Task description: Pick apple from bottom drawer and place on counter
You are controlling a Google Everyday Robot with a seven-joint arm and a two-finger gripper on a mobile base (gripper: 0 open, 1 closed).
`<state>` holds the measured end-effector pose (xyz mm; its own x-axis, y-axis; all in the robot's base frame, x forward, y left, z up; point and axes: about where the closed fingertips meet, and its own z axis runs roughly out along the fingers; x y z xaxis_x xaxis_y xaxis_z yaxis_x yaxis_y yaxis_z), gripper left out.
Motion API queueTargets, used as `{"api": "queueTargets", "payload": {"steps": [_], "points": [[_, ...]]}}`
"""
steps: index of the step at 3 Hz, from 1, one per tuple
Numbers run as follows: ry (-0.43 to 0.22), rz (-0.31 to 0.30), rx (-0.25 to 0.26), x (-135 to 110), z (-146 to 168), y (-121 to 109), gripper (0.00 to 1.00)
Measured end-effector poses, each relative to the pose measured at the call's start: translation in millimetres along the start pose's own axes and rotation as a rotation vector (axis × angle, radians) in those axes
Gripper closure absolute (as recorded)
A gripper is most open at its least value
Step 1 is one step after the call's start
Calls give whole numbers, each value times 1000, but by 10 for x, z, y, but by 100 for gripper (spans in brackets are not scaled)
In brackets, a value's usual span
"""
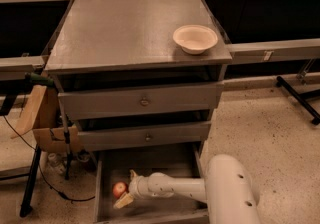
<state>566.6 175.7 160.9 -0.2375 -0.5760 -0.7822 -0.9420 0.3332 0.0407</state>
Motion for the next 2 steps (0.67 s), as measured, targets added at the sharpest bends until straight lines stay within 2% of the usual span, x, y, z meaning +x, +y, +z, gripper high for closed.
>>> {"api": "queueTargets", "payload": {"steps": [2], "points": [[-9, -93, -155, -27, 423, -119, 0]]}}
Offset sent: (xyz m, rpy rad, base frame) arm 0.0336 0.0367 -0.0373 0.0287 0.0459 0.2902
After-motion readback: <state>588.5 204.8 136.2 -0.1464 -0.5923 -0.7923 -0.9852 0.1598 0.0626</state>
